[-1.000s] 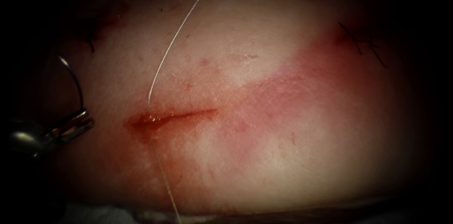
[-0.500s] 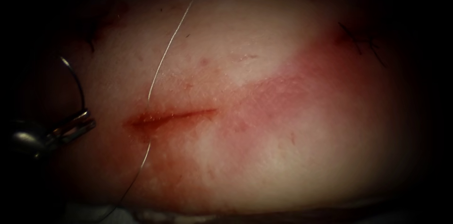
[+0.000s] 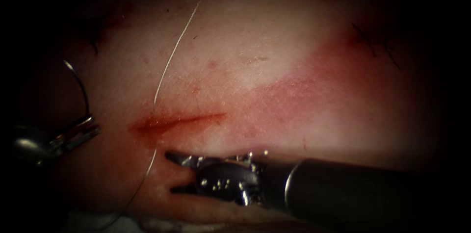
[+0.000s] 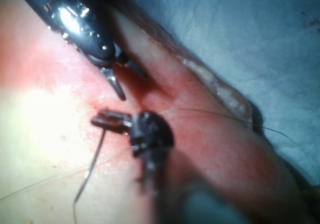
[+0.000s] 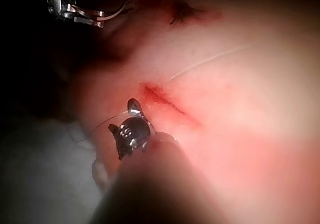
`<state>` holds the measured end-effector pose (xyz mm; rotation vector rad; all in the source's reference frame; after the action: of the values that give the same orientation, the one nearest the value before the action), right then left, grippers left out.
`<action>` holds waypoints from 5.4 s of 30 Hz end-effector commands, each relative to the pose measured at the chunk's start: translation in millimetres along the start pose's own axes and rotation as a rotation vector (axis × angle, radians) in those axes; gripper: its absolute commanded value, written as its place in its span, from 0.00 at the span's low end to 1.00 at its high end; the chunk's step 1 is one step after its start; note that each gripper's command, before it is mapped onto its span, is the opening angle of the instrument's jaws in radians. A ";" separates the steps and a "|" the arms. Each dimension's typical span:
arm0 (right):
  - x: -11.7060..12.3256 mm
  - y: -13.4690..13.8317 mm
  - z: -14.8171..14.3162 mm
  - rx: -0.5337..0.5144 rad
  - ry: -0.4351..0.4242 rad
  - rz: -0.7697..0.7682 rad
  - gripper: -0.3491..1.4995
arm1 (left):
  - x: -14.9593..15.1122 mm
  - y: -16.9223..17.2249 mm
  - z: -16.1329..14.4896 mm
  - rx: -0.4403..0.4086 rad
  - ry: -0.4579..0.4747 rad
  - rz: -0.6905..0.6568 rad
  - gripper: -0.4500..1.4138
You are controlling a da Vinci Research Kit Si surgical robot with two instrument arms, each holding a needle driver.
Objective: Wound Closure
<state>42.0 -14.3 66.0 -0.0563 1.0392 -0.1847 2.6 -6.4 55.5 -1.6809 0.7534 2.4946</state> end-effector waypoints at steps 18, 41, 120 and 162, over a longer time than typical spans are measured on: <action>-5.1 -0.3 9.6 0.094 -0.055 -0.097 0.92 | -0.2 0.5 0.0 -0.005 0.004 -0.005 0.00; -2.4 -5.7 3.7 0.224 -0.098 0.113 0.00 | -0.2 0.5 0.0 -0.005 0.004 -0.005 0.00; -4.0 -0.3 8.3 0.013 0.079 -0.138 0.89 | -0.2 0.5 0.3 -0.007 0.010 -0.005 0.00; 15.0 -24.8 -12.4 0.289 0.091 0.034 0.00 | 0.1 0.6 0.7 -0.005 0.007 -0.006 0.00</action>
<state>34.9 -39.6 50.2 0.2262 1.0885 -0.3116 2.3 -6.2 55.1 -1.6896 0.7477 2.4899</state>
